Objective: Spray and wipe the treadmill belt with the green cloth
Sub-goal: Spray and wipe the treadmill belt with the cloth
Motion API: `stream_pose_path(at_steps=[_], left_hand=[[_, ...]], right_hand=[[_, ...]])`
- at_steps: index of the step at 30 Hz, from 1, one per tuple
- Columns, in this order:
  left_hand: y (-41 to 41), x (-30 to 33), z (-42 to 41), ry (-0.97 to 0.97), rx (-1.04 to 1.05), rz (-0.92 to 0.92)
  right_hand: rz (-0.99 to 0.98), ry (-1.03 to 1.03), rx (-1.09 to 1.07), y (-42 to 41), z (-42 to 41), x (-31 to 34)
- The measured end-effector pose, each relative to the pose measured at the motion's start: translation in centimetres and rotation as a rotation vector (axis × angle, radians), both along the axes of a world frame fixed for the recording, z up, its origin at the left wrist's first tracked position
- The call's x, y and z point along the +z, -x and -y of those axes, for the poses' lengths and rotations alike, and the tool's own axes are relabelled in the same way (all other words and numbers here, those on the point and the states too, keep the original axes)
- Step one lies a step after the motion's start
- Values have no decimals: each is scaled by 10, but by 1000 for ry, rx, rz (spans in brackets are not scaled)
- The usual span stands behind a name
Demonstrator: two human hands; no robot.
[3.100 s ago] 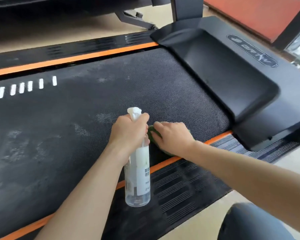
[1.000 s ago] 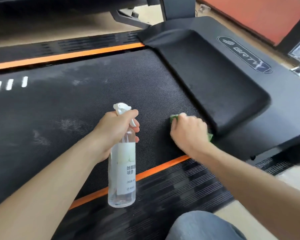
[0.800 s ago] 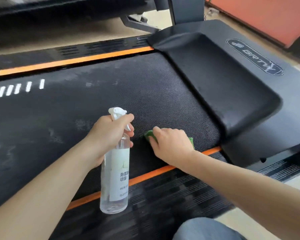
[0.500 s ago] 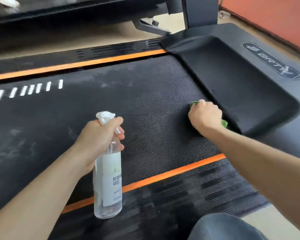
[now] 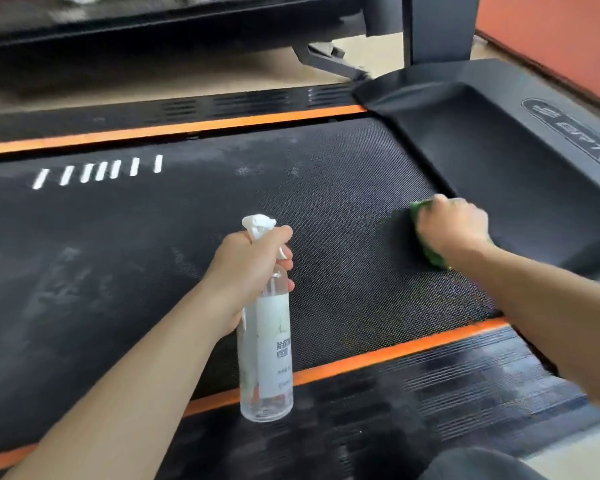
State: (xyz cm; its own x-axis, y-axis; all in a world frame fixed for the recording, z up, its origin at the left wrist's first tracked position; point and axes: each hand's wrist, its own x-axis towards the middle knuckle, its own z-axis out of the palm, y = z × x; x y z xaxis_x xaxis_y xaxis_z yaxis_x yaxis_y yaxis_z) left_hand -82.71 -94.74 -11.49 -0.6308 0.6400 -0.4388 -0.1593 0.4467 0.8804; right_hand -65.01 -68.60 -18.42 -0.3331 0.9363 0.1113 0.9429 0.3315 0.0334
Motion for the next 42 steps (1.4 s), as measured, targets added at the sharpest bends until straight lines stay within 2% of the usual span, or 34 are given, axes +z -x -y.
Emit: stream_pose_path(at_steps=[1, 3, 5, 8, 10, 11, 13, 15, 17, 18, 20, 24, 26, 31, 38, 42], left_hand=[[1, 0, 0, 0, -7, 4], [2, -2, -2, 8, -33, 6], [1, -3, -3, 17, -53, -4], [0, -4, -4, 19, -39, -32], [2, -5, 0, 30, -7, -46], [3, -4, 2, 30, 11, -42], [4, -4, 4, 33, 28, -25], [5, -3, 5, 32, 33, -15], [4, -3, 7, 28, 40, -14], [4, -3, 6, 27, 43, -13], [4, -4, 3, 41, 29, -18], [1, -7, -2, 46, 20, -32], [0, -7, -3, 49, 29, -37], [3, -5, -3, 90, 87, -26], [5, -8, 2, 101, 71, -22], [15, -7, 13, 161, 81, -24]], right_hand=[[-53, 23, -91, -2, -5, 0], [-120, 43, -38, 15, 26, -3], [-104, 88, 173, 40, 87, -9], [-81, 144, 645, 47, 184, -11], [-144, 112, 818, 38, 195, -13], [-124, 75, 839, 35, 182, -13], [19, 8, 751, 35, 132, -12], [98, -29, 454, 33, 68, -5], [-8, 58, 105, 28, 29, 3], [-72, 64, 26, 30, 29, 2], [-91, 23, 116, 42, 58, -3], [-49, 85, 612, 34, 160, -16], [-72, 54, 683, 18, 175, -17], [-60, 44, 471, 3, 131, -13], [-108, 20, 452, 1, 137, -23], [-89, 98, 449, 4, 135, -15]])
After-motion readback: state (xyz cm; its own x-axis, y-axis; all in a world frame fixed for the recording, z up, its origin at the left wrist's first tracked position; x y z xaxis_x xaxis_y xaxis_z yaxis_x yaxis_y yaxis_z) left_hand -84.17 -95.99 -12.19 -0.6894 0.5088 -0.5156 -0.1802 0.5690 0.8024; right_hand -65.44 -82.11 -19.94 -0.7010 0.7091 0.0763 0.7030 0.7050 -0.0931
